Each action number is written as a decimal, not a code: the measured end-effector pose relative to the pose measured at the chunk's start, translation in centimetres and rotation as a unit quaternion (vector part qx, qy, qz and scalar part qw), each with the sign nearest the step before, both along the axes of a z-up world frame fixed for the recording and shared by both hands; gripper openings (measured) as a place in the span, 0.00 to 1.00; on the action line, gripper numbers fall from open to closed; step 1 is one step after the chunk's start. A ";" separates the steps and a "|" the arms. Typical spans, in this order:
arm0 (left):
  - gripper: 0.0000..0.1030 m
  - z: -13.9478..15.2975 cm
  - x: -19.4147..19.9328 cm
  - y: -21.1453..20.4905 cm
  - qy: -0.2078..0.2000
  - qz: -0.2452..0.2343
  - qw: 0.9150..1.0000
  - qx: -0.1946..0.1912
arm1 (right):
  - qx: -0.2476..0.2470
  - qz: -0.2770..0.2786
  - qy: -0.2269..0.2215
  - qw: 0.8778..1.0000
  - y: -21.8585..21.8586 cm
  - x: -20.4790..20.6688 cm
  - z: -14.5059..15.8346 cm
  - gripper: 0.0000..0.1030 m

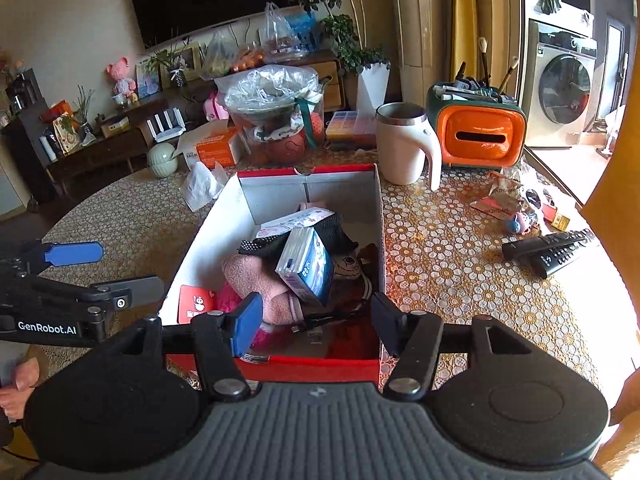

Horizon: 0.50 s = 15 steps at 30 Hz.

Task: Organize objects

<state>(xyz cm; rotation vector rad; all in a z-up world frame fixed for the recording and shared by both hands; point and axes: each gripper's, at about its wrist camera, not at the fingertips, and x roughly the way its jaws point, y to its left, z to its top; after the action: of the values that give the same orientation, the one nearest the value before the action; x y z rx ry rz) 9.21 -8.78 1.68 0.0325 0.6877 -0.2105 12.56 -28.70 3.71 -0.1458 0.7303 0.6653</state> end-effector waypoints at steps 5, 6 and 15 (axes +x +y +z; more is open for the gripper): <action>0.99 0.1 -1.4 -0.2 -0.012 0.006 1.000 0.007 | 0.027 0.017 -0.024 0.999 -0.4 -1.8 0.3 0.77; 0.99 0.1 -1.7 -0.2 -0.015 0.006 1.000 0.010 | 0.029 0.017 -0.026 0.999 -0.5 -2.0 0.3 0.79; 1.00 0.0 -3.3 -0.3 -0.021 0.004 1.000 0.014 | 0.057 0.004 -0.033 0.998 -1.3 -3.8 -0.5 0.98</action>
<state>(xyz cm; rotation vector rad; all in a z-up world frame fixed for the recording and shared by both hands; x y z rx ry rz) 5.93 -9.07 1.68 0.0605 0.6493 -0.1923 8.72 -30.05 3.22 -0.0662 0.6265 0.7043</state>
